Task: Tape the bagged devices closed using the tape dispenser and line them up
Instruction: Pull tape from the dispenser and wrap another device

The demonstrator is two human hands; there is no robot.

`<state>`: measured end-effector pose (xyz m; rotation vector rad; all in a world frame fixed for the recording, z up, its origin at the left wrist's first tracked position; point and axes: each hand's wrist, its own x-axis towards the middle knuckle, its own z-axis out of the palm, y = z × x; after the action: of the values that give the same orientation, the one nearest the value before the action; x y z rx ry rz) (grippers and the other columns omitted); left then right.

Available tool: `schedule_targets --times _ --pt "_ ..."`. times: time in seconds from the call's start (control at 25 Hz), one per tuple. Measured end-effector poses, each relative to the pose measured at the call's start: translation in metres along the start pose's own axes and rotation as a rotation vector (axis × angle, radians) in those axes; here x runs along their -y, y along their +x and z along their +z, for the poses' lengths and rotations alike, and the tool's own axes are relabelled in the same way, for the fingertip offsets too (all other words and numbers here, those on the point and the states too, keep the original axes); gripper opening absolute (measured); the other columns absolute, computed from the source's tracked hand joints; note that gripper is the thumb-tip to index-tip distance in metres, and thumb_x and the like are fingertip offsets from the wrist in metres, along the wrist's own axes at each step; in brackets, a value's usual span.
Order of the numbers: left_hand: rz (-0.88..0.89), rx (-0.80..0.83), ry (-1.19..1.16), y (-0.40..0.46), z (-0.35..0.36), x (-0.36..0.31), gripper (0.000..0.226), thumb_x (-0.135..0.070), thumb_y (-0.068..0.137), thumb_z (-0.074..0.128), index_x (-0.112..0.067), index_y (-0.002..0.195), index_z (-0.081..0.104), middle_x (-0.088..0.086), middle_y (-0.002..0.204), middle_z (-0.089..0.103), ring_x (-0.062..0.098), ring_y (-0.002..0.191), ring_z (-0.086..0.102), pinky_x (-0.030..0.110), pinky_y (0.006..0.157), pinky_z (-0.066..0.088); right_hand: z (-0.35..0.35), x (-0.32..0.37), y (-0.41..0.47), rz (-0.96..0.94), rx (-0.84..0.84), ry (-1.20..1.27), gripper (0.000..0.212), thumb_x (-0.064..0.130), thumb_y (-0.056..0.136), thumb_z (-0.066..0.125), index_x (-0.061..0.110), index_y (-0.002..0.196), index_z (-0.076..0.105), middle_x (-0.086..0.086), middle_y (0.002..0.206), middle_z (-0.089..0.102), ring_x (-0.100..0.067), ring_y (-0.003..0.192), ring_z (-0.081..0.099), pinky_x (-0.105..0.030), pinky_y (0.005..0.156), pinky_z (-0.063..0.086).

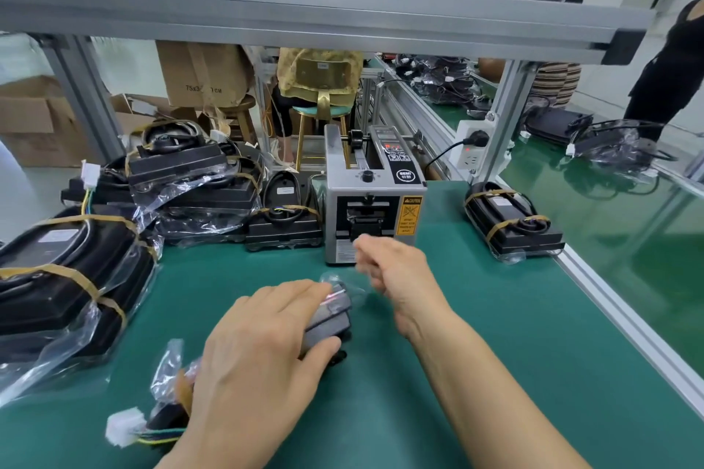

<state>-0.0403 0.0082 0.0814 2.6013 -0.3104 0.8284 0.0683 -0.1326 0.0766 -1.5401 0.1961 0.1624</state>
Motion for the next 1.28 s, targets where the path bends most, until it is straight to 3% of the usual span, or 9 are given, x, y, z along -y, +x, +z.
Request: schedule_targets --times 0.12,0.32,0.44,0.56,0.64,0.88,1.04,1.28 --pt "0.008 -0.047 0.014 -0.001 0.003 -0.004 0.046 -0.034 0.054 0.070 -0.018 0.097 0.074 -0.007 0.094 0.071 0.009 0.087 0.048 0.023 0.075 0.034 -0.003 0.014 0.019 -0.055 -0.204 0.033 0.016 0.022 0.089 0.064 0.018 0.073 0.065 0.004 0.065 0.060 -0.011 0.064 0.055 -0.025 0.067 0.042" --pt "-0.009 -0.060 0.036 -0.001 0.003 -0.004 0.043 -0.033 0.056 0.074 -0.020 0.097 0.074 -0.008 0.093 0.071 0.009 0.084 0.049 0.024 0.075 0.034 0.006 0.019 0.041 -0.078 -0.323 -0.045 0.020 0.021 0.088 0.066 0.020 0.068 0.062 0.003 0.062 0.061 -0.010 0.054 0.056 -0.032 0.064 0.045" --pt "-0.029 -0.018 0.035 -0.002 0.002 -0.003 0.050 -0.027 0.052 0.090 -0.021 0.099 0.073 -0.009 0.095 0.071 0.013 0.079 0.063 0.022 0.074 0.034 0.009 0.018 0.048 -0.055 -0.373 -0.046 0.021 0.021 0.086 0.068 0.020 0.066 0.062 0.000 0.059 0.063 -0.014 0.055 0.056 -0.035 0.065 0.049" --pt "-0.051 -0.004 0.013 -0.002 0.000 -0.004 0.054 -0.025 0.049 0.093 -0.021 0.099 0.073 -0.010 0.095 0.071 0.008 0.081 0.055 0.022 0.073 0.034 0.013 0.017 0.052 -0.051 -0.413 -0.054 0.018 0.022 0.084 0.070 0.020 0.067 0.063 -0.004 0.067 0.065 -0.020 0.063 0.054 -0.037 0.069 0.050" --pt "-0.053 -0.010 0.002 -0.002 0.000 -0.005 0.054 -0.023 0.048 0.093 -0.020 0.098 0.074 -0.009 0.093 0.071 0.008 0.083 0.047 0.023 0.073 0.033 0.015 0.019 0.049 -0.064 -0.385 -0.051 0.018 0.020 0.084 0.070 0.020 0.067 0.063 -0.002 0.071 0.062 -0.018 0.063 0.049 -0.031 0.063 0.045" --pt "-0.114 0.010 -0.004 -0.001 -0.001 -0.006 0.049 -0.024 0.053 0.090 -0.020 0.100 0.073 -0.010 0.093 0.071 0.009 0.086 0.048 0.025 0.075 0.033 0.001 0.017 -0.012 -0.188 -0.128 0.032 0.021 0.021 0.087 0.066 0.020 0.066 0.065 0.009 0.051 0.043 -0.006 0.049 0.036 -0.015 0.053 0.034" --pt "-0.142 0.021 0.006 -0.001 -0.002 -0.007 0.049 -0.023 0.054 0.089 -0.020 0.100 0.073 -0.009 0.094 0.071 0.016 0.081 0.064 0.025 0.073 0.035 -0.011 -0.007 -0.066 -0.368 0.036 -0.029 0.022 0.017 0.088 0.065 0.021 0.066 0.064 0.013 0.054 0.047 -0.002 0.052 0.039 -0.009 0.052 0.036" --pt "-0.177 0.070 0.004 -0.001 -0.003 -0.010 0.048 -0.025 0.058 0.088 -0.020 0.104 0.073 -0.009 0.097 0.072 0.020 0.086 0.067 0.025 0.073 0.044 0.001 -0.018 -0.077 -0.351 0.111 -0.068 0.015 0.015 0.084 0.069 0.022 0.071 0.063 0.007 0.062 0.053 -0.006 0.060 0.047 -0.019 0.060 0.043"
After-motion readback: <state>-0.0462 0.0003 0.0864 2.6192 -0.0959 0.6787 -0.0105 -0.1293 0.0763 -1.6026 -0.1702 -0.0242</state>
